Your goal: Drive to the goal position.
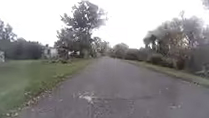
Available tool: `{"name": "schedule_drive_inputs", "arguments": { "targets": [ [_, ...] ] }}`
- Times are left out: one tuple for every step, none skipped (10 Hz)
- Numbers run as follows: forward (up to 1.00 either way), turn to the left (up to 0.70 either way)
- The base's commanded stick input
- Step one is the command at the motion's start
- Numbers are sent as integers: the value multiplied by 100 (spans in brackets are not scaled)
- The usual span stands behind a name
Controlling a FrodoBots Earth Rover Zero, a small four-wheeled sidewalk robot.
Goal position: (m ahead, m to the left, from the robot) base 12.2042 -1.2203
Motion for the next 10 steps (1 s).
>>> {"name": "schedule_drive_inputs", "arguments": {
  "targets": [
    [70, 0],
    [70, 0],
    [70, 0],
    [70, 0],
    [70, 0],
    [70, 0],
    [70, 0],
    [70, 0],
    [70, 0],
    [70, 0]
  ]
}}
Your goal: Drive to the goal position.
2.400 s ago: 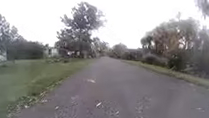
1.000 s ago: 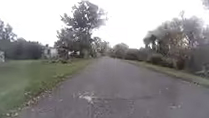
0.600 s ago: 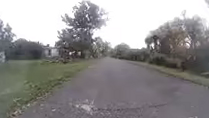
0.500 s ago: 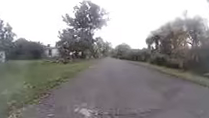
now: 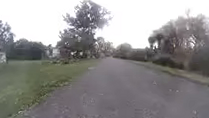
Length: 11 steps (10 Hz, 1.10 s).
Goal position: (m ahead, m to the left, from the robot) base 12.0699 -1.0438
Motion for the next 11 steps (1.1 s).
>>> {"name": "schedule_drive_inputs", "arguments": {
  "targets": [
    [70, 0],
    [70, 0],
    [70, 0],
    [70, 0],
    [70, 0],
    [70, 0],
    [70, 0],
    [70, 0],
    [70, 0],
    [70, -5],
    [70, -9]
  ]
}}
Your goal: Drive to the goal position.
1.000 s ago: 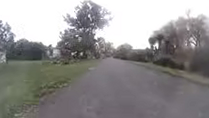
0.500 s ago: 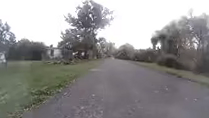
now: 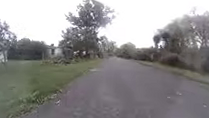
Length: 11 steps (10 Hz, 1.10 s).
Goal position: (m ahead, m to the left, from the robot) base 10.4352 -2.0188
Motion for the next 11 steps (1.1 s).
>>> {"name": "schedule_drive_inputs", "arguments": {
  "targets": [
    [70, -14],
    [70, -14],
    [70, -14],
    [70, -14],
    [70, -14],
    [70, -14],
    [70, -14],
    [70, -14],
    [70, -14],
    [70, -14],
    [70, -14]
  ]
}}
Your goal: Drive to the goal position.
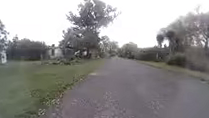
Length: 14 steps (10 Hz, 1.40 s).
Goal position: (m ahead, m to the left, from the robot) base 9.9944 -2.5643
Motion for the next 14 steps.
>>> {"name": "schedule_drive_inputs", "arguments": {
  "targets": [
    [70, -14],
    [70, -14],
    [70, -14],
    [70, -14],
    [70, -14],
    [70, -14],
    [70, -14],
    [70, -14],
    [70, -14],
    [70, -14],
    [70, -14],
    [70, -14],
    [70, -14],
    [70, -14]
  ]
}}
